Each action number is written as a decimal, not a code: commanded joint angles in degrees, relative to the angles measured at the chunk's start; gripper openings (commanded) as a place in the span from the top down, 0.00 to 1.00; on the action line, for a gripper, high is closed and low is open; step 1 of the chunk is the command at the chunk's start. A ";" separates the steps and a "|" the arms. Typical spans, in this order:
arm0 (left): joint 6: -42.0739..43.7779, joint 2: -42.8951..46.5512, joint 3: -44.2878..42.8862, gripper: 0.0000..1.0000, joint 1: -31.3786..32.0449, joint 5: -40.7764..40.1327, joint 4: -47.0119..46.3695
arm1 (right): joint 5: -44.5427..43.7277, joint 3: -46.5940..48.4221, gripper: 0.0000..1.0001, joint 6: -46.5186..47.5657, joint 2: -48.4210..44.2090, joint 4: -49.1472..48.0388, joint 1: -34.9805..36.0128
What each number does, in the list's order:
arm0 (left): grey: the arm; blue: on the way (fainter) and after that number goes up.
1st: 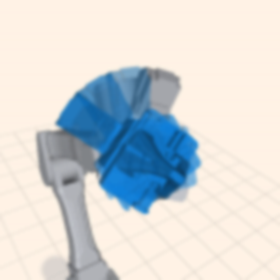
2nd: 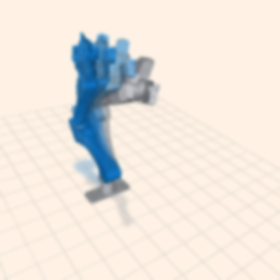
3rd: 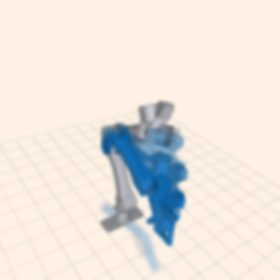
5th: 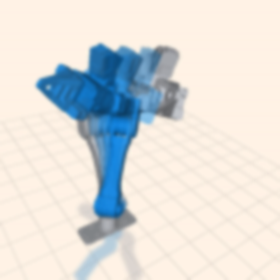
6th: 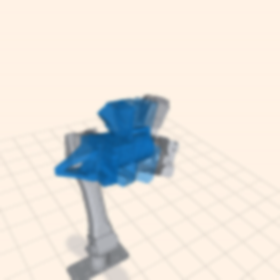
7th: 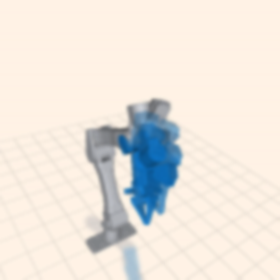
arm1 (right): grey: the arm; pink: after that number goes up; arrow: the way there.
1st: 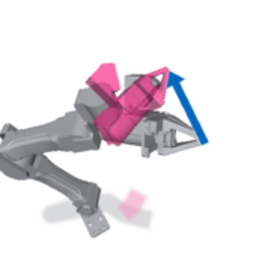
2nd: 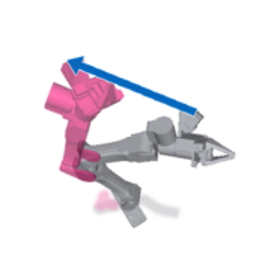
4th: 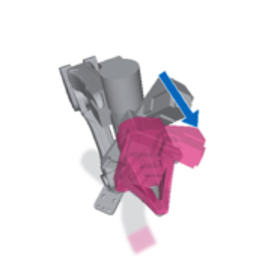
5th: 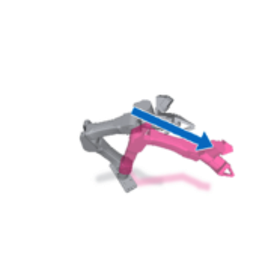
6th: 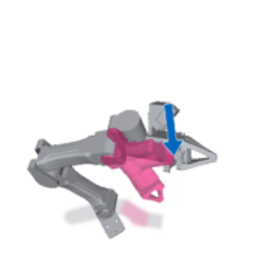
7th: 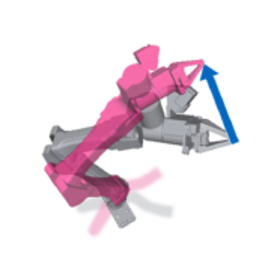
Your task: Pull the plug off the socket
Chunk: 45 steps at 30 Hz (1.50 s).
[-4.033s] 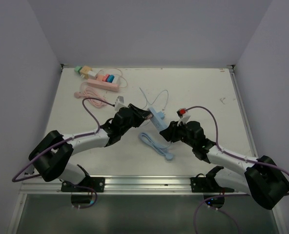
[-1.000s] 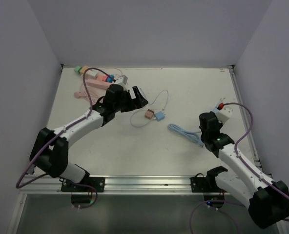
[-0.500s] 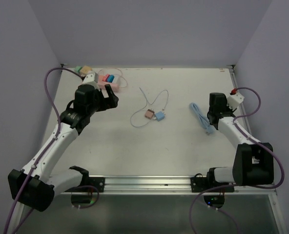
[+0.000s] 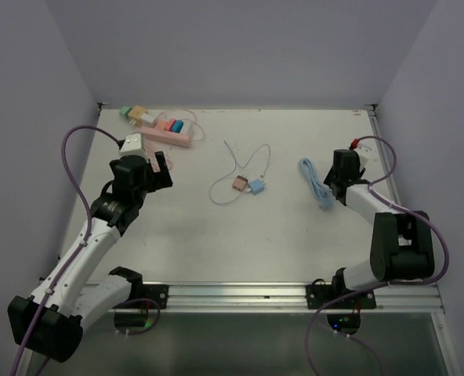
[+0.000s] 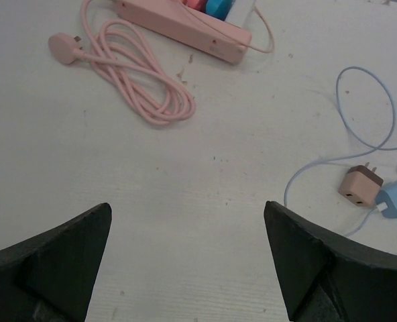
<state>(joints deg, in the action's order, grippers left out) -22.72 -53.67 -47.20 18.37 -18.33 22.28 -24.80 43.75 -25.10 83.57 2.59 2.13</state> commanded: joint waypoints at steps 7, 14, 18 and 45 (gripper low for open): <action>1.10 2.43 1.50 0.00 -0.53 -8.04 -0.75 | 4.48 1.78 0.27 3.39 -0.33 0.75 -0.55; 0.75 1.64 1.41 0.00 -0.62 -9.27 -0.49 | 11.50 3.01 0.14 2.96 -9.19 4.09 -0.29; 0.40 0.76 1.58 0.00 -0.70 -10.15 -0.66 | 19.07 2.84 0.07 3.66 -16.41 4.53 0.50; -14.63 -47.39 -27.84 0.00 -13.71 -4.17 -0.49 | 34.91 -2.08 0.01 5.41 -37.60 2.07 11.58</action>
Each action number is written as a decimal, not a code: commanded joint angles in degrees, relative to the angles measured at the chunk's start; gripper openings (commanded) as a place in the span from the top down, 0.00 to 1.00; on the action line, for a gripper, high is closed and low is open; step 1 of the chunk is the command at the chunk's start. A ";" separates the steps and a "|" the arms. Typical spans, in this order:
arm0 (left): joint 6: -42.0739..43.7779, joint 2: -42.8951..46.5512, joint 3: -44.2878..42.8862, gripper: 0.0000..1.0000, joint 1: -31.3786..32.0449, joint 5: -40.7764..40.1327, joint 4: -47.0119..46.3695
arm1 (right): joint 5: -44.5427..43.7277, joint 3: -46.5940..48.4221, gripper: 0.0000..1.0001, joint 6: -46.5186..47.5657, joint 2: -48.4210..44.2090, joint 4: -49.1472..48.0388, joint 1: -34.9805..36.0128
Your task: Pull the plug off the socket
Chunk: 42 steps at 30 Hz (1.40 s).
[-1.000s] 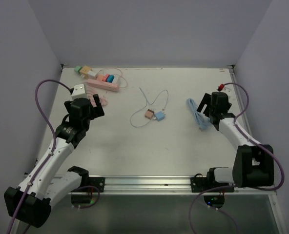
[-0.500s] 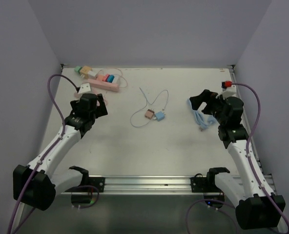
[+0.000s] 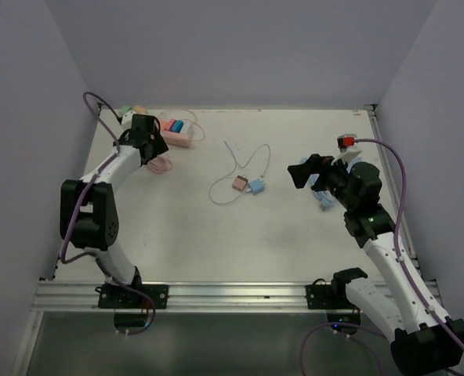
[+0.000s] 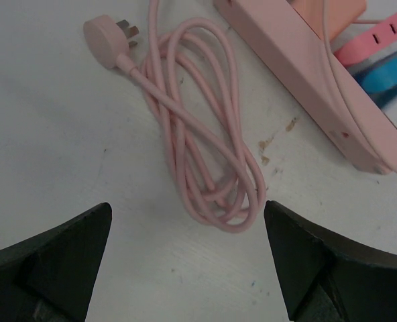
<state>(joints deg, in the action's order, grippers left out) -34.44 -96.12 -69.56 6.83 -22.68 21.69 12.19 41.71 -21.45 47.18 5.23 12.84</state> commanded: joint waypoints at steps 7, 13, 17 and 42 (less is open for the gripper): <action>-3.27 -18.48 -18.93 0.01 -2.87 -0.44 3.44 | -3.04 -0.67 0.01 2.29 -2.00 -0.75 2.36; -3.36 -27.54 -25.53 0.07 -3.05 -1.05 7.74 | -3.22 -0.76 0.01 2.64 -2.00 -0.58 2.63; -3.18 -28.26 -23.53 0.25 -3.05 -1.58 8.02 | -3.83 -0.93 0.01 2.73 -2.18 -0.58 2.63; -5.64 16.56 31.31 1.00 1.32 13.71 2.82 | -5.51 -1.64 0.02 2.91 -4.38 -0.93 4.12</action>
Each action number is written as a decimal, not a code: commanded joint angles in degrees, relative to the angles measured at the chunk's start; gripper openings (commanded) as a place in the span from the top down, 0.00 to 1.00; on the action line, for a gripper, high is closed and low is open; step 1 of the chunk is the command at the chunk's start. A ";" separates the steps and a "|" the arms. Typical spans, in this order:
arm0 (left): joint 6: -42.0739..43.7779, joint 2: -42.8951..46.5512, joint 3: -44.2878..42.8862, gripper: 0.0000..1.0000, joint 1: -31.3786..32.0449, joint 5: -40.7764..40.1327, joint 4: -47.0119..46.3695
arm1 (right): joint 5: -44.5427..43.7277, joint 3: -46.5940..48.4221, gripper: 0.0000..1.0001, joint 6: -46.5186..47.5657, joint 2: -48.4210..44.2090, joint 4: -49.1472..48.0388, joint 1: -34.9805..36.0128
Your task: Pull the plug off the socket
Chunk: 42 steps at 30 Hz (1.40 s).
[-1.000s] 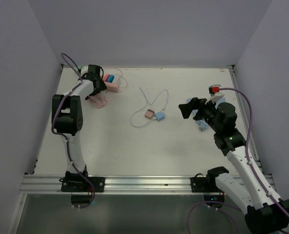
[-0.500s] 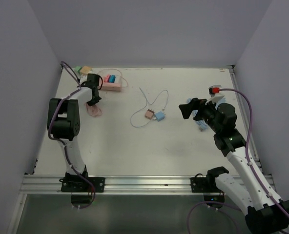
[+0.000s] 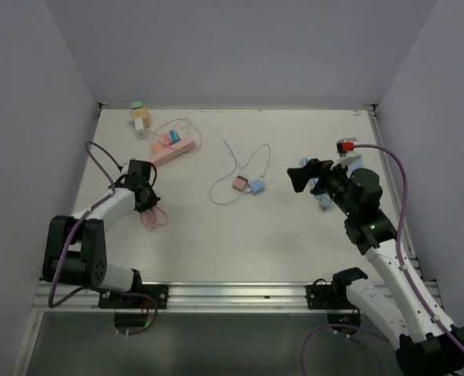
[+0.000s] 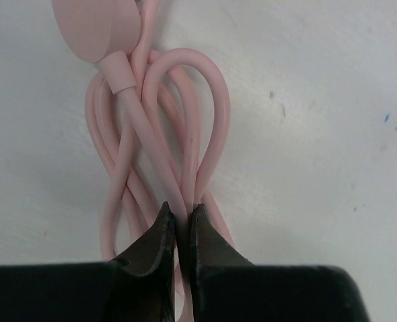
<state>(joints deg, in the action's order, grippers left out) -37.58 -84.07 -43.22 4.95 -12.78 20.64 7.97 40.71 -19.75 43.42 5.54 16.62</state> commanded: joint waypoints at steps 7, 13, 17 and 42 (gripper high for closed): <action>-4.78 13.57 9.82 0.81 13.68 5.03 8.44 | -1.02 -0.81 0.02 1.11 -0.18 -1.41 0.43; -0.22 17.19 3.25 0.21 14.21 3.47 13.00 | -0.94 -0.81 0.02 1.11 0.26 -1.50 0.43; 8.63 14.30 -6.76 0.04 14.12 -0.84 13.90 | -0.58 -0.89 0.02 1.11 0.61 -1.76 0.43; 36.00 -19.45 -24.45 0.07 3.84 3.98 -8.25 | 0.82 -1.86 0.02 1.55 0.88 -3.17 1.92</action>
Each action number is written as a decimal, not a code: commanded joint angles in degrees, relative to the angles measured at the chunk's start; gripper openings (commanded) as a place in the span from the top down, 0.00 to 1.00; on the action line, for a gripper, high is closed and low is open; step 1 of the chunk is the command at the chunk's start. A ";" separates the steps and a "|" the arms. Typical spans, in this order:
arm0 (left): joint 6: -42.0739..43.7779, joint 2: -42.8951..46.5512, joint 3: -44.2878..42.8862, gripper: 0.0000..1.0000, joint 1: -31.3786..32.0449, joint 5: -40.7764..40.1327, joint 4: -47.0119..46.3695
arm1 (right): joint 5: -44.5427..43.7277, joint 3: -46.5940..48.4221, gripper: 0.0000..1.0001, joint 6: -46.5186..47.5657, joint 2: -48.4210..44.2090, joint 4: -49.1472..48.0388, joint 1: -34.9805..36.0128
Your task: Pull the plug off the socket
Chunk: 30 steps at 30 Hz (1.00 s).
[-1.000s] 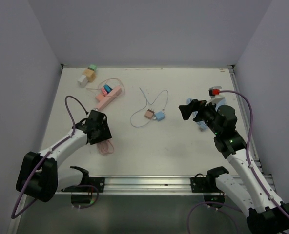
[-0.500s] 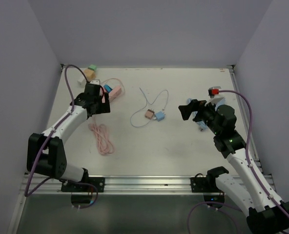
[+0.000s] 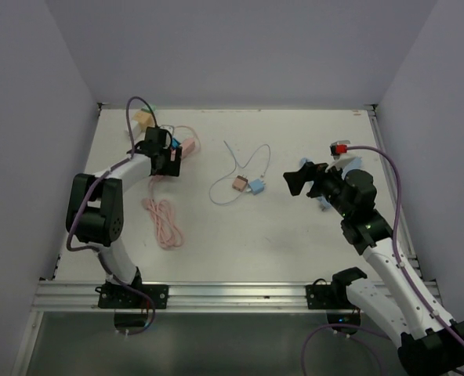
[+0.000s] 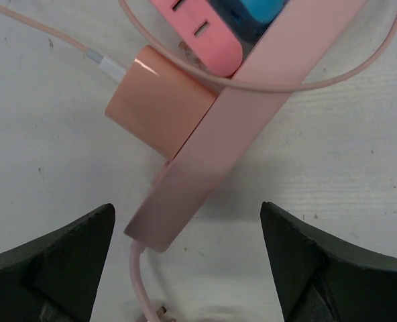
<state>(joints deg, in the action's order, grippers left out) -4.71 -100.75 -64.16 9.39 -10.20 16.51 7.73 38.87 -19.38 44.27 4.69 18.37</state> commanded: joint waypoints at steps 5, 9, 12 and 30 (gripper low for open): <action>3.13 -6.73 -5.89 0.15 -0.60 5.43 -4.38 | 1.06 -0.11 0.02 1.18 -0.06 -2.23 0.18; 1.90 -7.01 -5.27 0.29 0.01 7.12 -4.21 | 1.15 -0.03 0.02 1.18 -0.06 -2.05 0.26; 1.02 -6.31 -5.97 0.39 1.68 7.12 -2.81 | 1.15 -0.20 0.02 1.18 0.03 -2.14 0.26; -6.97 -2.62 -7.03 0.96 9.25 8.79 2.38 | 1.15 -0.46 0.02 1.10 -0.06 -2.31 0.26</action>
<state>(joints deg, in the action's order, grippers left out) -8.47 -107.28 -69.14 19.07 -1.52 16.47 8.54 38.87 -19.18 44.27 4.71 18.37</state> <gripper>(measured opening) 0.332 0.982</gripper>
